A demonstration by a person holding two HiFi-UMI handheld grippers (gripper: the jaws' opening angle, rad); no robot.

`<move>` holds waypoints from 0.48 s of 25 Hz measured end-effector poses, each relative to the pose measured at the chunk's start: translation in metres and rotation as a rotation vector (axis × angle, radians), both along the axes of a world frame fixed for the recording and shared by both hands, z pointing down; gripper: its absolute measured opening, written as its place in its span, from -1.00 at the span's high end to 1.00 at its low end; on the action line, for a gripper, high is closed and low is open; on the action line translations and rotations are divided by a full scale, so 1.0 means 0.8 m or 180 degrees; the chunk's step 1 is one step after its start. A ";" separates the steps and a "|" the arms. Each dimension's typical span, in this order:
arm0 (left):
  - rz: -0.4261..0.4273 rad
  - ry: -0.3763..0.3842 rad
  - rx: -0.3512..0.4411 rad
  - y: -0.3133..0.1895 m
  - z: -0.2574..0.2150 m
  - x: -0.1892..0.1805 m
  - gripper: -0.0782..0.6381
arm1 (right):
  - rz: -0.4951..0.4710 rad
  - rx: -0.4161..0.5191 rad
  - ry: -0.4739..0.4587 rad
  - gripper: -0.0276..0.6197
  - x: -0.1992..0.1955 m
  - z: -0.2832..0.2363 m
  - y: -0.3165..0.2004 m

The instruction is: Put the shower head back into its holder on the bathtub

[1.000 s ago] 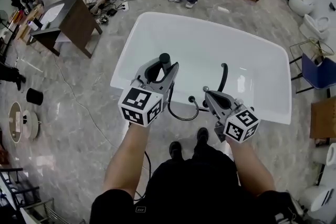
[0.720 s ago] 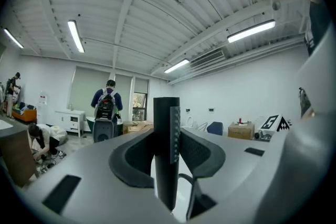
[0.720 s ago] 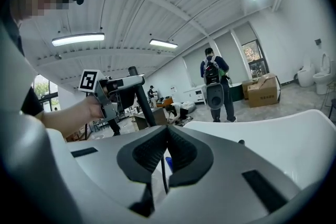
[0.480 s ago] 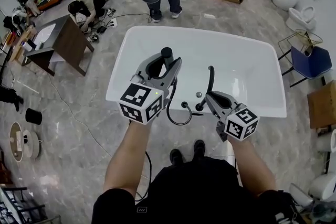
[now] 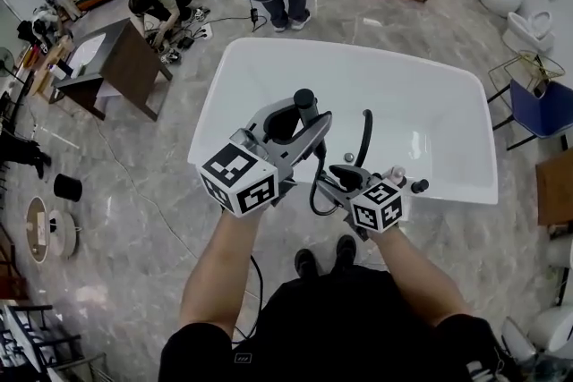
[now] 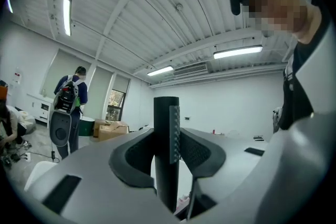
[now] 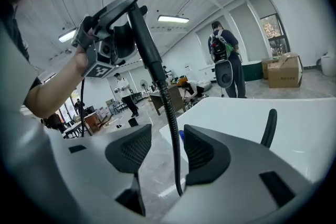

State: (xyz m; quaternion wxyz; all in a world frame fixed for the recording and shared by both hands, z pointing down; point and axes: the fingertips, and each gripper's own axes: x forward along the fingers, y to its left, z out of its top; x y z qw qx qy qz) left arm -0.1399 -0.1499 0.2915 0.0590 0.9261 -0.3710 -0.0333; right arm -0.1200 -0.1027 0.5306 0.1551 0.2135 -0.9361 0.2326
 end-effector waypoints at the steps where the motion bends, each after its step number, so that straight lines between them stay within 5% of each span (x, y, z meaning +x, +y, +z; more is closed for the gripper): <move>1: 0.0049 -0.0002 0.0005 0.004 0.001 0.004 0.37 | -0.0021 -0.0016 0.0015 0.27 -0.001 0.006 0.000; 10: 0.0189 0.0010 0.0072 0.021 -0.004 0.016 0.37 | -0.0168 0.0010 0.0157 0.48 -0.009 0.030 -0.004; 12: 0.0174 -0.0080 0.0091 0.021 -0.001 0.016 0.37 | -0.0164 0.0068 0.0203 0.67 -0.008 0.031 -0.009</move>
